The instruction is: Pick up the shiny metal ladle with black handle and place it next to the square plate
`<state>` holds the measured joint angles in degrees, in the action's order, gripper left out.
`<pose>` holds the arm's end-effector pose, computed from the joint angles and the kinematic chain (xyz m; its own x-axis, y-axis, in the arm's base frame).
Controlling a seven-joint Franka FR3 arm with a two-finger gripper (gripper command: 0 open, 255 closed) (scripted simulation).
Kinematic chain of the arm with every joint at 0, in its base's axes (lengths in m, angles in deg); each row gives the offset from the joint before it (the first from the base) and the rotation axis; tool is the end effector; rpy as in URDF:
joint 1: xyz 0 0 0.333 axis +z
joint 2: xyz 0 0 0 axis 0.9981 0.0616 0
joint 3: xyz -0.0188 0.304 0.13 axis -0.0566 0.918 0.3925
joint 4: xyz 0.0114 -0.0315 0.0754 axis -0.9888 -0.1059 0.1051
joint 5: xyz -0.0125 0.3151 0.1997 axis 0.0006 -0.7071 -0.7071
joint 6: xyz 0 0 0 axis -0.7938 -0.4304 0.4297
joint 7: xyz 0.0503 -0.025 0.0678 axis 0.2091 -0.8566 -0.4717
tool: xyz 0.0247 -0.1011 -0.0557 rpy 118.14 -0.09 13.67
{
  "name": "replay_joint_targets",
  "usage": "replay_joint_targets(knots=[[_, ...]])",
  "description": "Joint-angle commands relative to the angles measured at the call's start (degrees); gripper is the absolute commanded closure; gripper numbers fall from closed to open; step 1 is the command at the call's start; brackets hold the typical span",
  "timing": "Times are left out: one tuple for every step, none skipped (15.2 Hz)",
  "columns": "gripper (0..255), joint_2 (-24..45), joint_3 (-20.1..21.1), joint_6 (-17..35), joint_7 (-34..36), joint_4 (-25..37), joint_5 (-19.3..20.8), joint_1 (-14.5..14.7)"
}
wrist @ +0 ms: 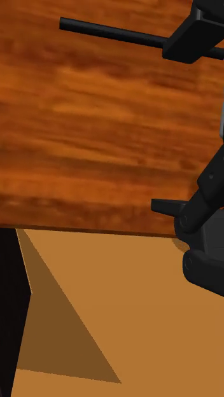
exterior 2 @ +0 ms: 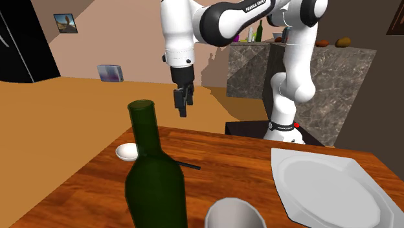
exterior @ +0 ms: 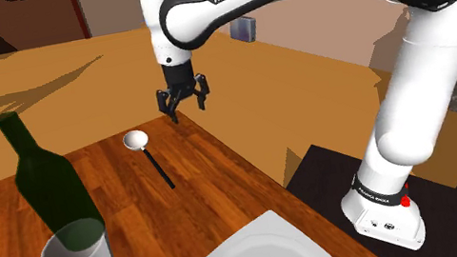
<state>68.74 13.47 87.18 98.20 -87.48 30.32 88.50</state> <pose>0.5030 0.1996 0.4823 0.9648 -0.2584 -0.0486 -0.2558 -0.9653 0.0531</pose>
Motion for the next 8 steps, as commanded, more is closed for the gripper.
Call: replay_joint_targets(knots=[[0, 4.6, 0.7, 0.1, 2.5, 3.5, 1.5, 0.9], [0, 7.0, 0.9, 0.0, 3.7, 5.6, 2.3, 1.4], [0, 9.5, 1.0, -0.2, 4.8, 7.7, 3.1, 2.0], [0, 12.0, 1.1, -0.5, 5.9, 10.0, 3.9, 2.6], [0, 14.6, 1.1, -0.9, 6.9, 12.4, 4.7, 3.3], [0, 17.1, 1.1, -1.3, 7.9, 14.9, 5.5, 4.1], [0, 19.7, 1.0, -1.8, 8.8, 17.5, 6.2, 4.9], [0, 22.3, 0.9, -2.4, 9.6, 20.3, 6.9, 5.7]])
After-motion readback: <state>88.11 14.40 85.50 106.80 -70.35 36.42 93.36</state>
